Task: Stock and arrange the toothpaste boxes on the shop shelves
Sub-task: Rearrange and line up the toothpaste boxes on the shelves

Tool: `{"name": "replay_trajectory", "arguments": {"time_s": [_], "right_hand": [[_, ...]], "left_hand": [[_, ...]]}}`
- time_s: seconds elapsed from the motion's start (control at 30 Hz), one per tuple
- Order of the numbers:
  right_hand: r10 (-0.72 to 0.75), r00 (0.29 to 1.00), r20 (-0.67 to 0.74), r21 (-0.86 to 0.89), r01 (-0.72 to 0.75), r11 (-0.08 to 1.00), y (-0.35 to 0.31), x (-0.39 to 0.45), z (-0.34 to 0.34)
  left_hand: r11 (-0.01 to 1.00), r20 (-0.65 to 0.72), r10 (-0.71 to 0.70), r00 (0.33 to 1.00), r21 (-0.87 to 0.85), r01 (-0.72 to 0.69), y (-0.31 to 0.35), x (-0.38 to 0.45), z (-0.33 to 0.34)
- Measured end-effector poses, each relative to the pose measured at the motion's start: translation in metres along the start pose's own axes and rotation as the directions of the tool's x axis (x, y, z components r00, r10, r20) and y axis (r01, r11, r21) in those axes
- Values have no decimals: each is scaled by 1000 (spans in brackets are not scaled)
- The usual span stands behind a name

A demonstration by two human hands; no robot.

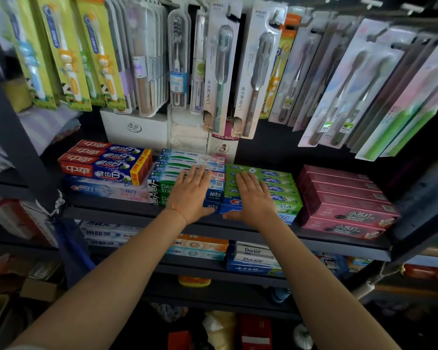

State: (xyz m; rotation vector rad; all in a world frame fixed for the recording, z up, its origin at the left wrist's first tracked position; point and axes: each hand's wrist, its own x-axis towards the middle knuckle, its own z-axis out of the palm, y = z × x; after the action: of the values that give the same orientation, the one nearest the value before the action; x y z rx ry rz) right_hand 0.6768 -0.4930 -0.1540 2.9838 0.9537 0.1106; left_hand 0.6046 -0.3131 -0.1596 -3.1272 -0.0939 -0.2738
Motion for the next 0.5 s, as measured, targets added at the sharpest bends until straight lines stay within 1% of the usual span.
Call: {"name": "replay_trajectory", "arguments": {"time_s": [0.07,0.13,0.5], "right_hand": [[-3,999,-52,36,4,999,-2,-5,0],[-7,997,-73,22,8,1000,-5,-11,2],[4,998,-64,77,1,997,-14,-17,6]], "left_hand": [[1000,-4,-1,1000,2,1,0,0,1],[1000,-12,-3,1000,9,4,0,0,2],[1000,7,-5,1000,2,5,-1,0,4]]}}
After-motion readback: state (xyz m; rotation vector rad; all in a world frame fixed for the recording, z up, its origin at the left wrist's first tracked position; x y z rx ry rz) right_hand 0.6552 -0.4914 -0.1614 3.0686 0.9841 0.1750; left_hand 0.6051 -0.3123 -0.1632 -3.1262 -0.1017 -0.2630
